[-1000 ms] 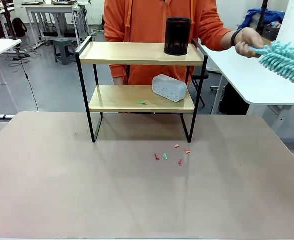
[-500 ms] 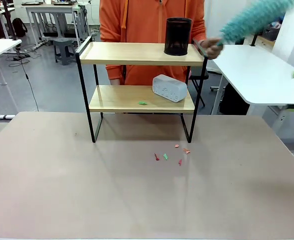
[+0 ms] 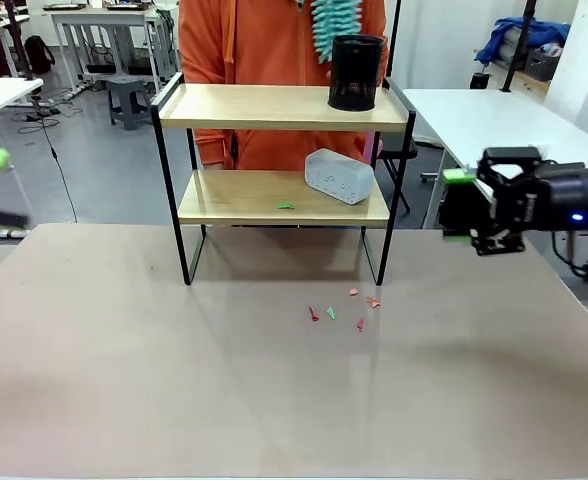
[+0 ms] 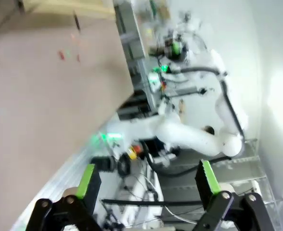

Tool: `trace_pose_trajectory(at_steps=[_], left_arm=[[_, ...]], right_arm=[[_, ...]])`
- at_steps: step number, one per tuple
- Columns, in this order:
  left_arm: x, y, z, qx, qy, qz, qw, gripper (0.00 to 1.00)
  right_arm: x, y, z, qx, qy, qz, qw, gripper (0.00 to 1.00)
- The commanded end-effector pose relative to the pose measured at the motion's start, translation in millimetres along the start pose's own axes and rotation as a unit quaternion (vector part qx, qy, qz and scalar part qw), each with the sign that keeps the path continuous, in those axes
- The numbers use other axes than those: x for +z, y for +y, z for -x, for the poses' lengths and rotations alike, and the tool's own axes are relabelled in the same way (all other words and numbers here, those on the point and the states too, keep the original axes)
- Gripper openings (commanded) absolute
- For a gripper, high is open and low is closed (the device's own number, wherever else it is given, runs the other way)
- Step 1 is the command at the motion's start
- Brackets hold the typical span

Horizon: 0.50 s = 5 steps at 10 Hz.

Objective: Clean the shelf.
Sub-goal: Hand the Duster back to the human.

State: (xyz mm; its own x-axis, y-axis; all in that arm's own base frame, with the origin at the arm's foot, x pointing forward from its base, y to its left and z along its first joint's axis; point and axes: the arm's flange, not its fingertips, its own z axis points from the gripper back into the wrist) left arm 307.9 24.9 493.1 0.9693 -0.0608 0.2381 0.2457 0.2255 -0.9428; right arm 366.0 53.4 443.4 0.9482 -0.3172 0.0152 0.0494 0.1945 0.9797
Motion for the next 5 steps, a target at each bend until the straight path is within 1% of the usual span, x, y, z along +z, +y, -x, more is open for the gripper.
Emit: trace_pose_trajectory(at_steps=[1, 2, 5], left_arm=[[-9, 11, 3, 0.069, 0.021, -0.043, 0.996, 1.0], [0, 0, 0, 0.0, 0.0, 0.0, 1.0, 1.0], [0, 0, 0, 0.0, 0.0, 0.0, 1.0, 1.0]], right_arm=[[-19, -15, 17, 0.036, -0.079, 0.016, 0.996, 1.0], [0, 0, 0, 0.0, 0.0, 0.0, 1.0, 1.0], [0, 0, 0, 0.0, 0.0, 0.0, 1.0, 1.0]])
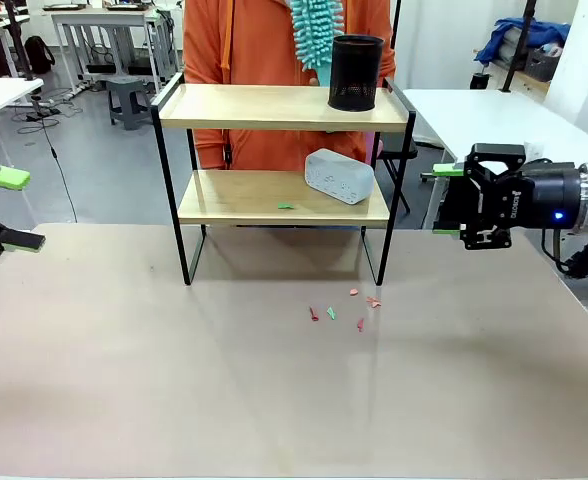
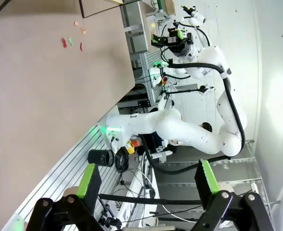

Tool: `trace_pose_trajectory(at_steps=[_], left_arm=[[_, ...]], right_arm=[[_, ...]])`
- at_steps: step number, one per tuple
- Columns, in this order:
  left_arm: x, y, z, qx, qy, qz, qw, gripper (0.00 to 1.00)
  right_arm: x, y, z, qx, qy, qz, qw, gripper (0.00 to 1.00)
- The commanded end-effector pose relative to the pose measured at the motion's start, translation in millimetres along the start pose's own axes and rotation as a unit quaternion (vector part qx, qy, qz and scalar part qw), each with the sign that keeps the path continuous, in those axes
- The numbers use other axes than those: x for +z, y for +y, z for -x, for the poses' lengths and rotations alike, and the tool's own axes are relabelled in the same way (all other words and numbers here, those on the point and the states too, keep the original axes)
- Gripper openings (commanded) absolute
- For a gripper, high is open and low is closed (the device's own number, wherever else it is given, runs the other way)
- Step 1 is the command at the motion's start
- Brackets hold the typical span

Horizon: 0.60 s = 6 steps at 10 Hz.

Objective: Clean the shelf.
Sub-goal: Hand the Duster back to the human.

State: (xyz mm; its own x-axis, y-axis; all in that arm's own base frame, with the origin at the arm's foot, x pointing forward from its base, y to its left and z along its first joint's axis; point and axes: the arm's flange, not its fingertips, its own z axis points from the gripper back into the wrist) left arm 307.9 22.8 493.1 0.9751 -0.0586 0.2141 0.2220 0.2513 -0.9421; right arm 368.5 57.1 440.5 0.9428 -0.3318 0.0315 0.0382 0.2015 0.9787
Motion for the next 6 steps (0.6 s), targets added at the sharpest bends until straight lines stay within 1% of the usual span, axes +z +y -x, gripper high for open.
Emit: trace_pose_trajectory(at_steps=[1, 6], left_arm=[[2.1, 0.5, 0.1, -0.012, -0.002, 0.013, 1.0, 1.0], [2.1, 0.5, 0.1, -0.012, -0.002, 0.013, 1.0, 1.0]], right_arm=[[4.8, 2.0, 1.0, -0.006, 0.009, -0.002, 1.0, 1.0], [4.8, 2.0, 1.0, -0.006, 0.009, -0.002, 1.0, 1.0]])
